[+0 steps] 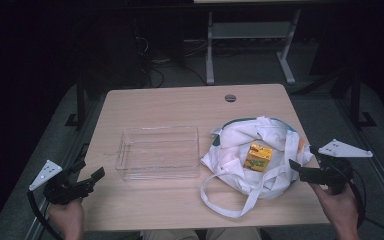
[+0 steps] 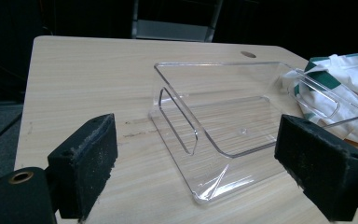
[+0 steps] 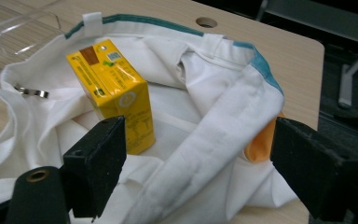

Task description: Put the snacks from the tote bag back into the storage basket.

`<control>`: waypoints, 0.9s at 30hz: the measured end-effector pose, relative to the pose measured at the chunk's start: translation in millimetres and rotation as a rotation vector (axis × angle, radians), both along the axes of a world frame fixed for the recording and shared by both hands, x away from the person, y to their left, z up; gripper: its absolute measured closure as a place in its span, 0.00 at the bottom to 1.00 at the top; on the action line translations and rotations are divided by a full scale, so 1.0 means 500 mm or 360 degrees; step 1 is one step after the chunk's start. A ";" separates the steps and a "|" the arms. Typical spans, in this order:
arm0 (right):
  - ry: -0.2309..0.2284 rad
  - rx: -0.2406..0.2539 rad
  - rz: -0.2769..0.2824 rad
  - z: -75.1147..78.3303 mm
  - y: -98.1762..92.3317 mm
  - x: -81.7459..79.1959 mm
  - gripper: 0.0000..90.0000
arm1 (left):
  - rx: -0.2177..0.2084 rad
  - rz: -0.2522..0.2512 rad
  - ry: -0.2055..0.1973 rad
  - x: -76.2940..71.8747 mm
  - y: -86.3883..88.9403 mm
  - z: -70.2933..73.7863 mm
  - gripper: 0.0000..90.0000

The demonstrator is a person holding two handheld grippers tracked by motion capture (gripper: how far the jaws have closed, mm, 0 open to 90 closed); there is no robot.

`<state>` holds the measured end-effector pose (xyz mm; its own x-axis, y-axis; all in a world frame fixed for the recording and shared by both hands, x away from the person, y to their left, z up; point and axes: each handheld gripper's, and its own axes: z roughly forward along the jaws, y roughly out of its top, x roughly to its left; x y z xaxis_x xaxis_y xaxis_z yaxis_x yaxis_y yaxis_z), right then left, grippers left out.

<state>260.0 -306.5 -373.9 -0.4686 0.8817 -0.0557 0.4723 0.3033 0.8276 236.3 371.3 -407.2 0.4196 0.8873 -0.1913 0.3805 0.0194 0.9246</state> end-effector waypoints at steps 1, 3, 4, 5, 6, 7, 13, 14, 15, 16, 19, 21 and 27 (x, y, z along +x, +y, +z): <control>0.0000 0.0000 0.0000 0.000 0.000 0.000 0.20 | -0.0005 0.0003 0.0001 -0.001 0.001 0.000 0.14; 0.0024 -0.0010 0.0039 0.010 0.003 0.010 0.20 | -0.0010 0.0001 -0.0004 -0.001 0.001 -0.001 0.14; 0.0037 -0.0014 0.0056 0.013 0.004 0.014 0.19 | -0.0007 0.0001 -0.0005 -0.002 0.001 0.000 0.14; 0.0055 -0.0015 0.0069 0.018 0.007 0.019 0.19 | -0.0009 0.0003 -0.0004 -0.002 0.001 0.001 0.14; 0.0058 -0.0020 0.0079 0.020 0.008 0.022 0.19 | -0.0009 0.0003 -0.0004 -0.002 0.001 0.001 0.14; 0.0058 -0.0020 0.0079 0.020 0.008 0.022 0.19 | -0.0013 0.0002 -0.0006 -0.002 0.001 0.001 0.14; 0.0108 -0.0021 0.0184 0.044 0.025 0.049 0.18 | -0.0008 0.0002 -0.0004 -0.001 0.001 0.001 0.14; 0.0123 -0.0048 0.0229 0.048 0.034 0.061 0.18 | -0.0008 0.0003 -0.0001 -0.002 0.001 0.001 0.14; 0.0123 -0.0048 0.0229 0.048 0.034 0.061 0.18 | -0.0006 0.0001 0.0000 -0.001 0.001 0.001 0.14; 0.0132 -0.0064 0.0244 0.049 0.038 0.066 0.18 | -0.0008 0.0002 0.0003 -0.002 0.002 0.000 0.14; 0.0154 -0.0114 0.0309 0.058 0.055 0.083 0.18 | -0.0030 0.0015 -0.0002 -0.004 0.002 0.001 0.14; 0.0185 -0.0141 0.0357 0.064 0.066 0.096 0.18 | -0.0025 0.0016 -0.0001 -0.004 0.002 0.001 0.14; 0.0265 -0.0242 0.0486 0.071 0.099 0.126 0.18 | -0.0028 0.0019 -0.0003 -0.003 0.003 0.001 0.14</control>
<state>323.3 -257.0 -338.2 -0.7220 0.6877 -0.0762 0.4657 0.5645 0.6815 234.7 372.8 -406.5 0.4095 0.8888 -0.2059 0.3783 0.0400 0.9248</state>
